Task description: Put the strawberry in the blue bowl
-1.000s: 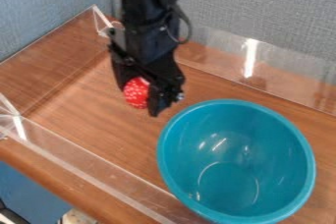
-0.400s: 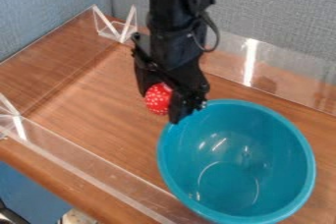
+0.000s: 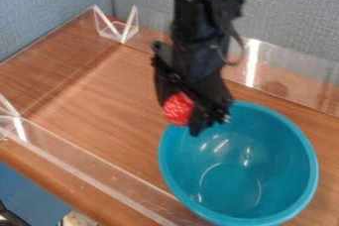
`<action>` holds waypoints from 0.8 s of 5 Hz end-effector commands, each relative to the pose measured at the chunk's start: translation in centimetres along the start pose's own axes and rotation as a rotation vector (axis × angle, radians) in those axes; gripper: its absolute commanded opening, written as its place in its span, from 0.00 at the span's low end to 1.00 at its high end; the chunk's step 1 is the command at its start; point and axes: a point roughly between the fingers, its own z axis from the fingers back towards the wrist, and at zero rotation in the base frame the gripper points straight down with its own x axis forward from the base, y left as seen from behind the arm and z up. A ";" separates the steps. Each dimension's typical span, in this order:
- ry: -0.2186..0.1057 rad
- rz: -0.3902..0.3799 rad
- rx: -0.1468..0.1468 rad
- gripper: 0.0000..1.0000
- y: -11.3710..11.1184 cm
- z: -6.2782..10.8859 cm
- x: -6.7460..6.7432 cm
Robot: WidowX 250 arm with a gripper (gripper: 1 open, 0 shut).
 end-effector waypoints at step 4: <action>-0.031 -0.019 0.017 0.00 -3.6 1.5 0.2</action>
